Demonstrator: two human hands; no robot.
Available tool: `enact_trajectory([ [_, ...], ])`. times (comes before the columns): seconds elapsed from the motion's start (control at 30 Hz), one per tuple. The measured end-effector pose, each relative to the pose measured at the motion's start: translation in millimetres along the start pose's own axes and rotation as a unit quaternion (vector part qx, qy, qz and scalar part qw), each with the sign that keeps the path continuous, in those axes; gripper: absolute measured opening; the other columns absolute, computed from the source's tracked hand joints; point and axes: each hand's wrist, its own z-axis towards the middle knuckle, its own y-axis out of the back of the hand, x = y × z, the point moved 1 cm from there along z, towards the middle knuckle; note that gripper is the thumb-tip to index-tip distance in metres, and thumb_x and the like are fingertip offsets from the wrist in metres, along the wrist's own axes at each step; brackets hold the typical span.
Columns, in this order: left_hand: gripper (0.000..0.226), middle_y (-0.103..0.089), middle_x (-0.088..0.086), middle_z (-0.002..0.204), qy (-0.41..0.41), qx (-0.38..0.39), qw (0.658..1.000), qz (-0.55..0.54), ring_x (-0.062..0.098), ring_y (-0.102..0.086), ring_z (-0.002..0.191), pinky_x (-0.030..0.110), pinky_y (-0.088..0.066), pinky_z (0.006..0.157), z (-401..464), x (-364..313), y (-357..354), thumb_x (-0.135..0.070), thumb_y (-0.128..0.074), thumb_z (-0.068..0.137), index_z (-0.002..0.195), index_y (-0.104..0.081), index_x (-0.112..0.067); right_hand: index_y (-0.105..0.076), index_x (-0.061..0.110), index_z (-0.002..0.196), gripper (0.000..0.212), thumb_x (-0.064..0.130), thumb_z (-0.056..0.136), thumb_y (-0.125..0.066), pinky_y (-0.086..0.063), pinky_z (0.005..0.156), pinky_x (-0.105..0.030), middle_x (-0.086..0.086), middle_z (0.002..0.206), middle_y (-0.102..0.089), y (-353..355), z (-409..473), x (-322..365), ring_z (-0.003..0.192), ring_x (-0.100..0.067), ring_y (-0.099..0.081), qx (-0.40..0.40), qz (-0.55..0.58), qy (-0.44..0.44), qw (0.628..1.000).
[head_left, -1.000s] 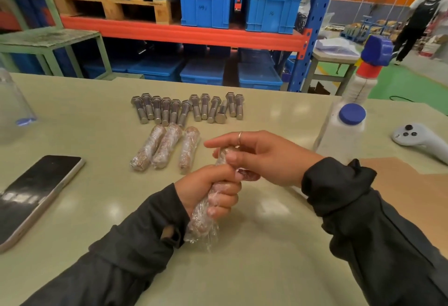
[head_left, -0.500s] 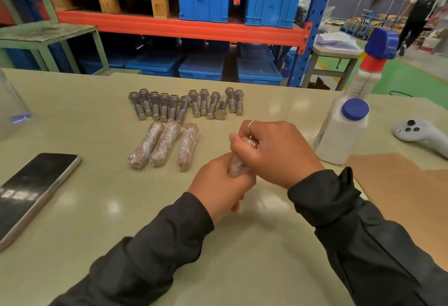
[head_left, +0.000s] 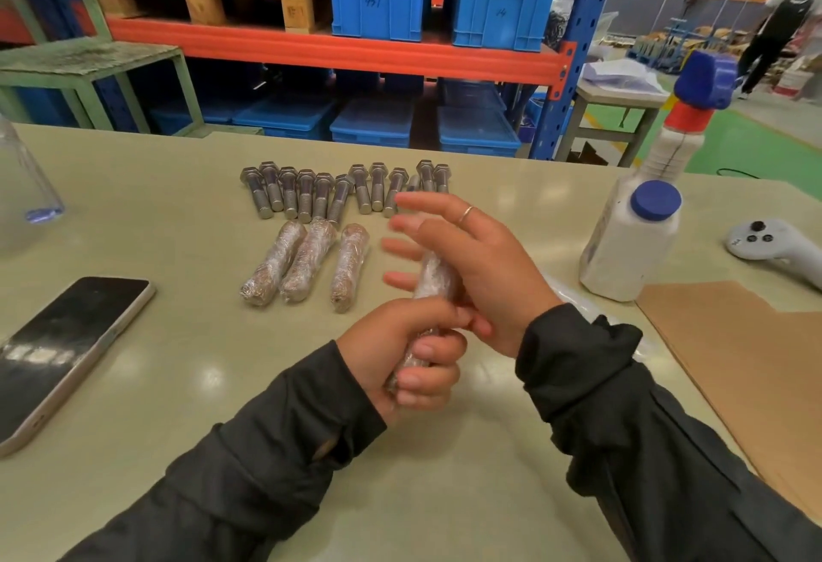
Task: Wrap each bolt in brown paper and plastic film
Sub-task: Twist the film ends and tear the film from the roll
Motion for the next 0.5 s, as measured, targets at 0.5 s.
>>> enact_trajectory([
  [0.5,0.064,-0.061,0.021,0.106,0.083,-0.057,0.982,-0.16,0.035,-0.06,0.1,0.052,-0.046,0.088,12.3,11.3,11.4,-0.042,-0.046,0.074,0.12,-0.051,0.002,-0.04,0.015,0.044,0.05,0.029,0.091,-0.044,-0.037,0.041,-0.019,0.0,0.042,-0.036,13.6,6.6,10.9,0.032,-0.013,-0.03,-0.167,0.271,-0.009,0.948],
])
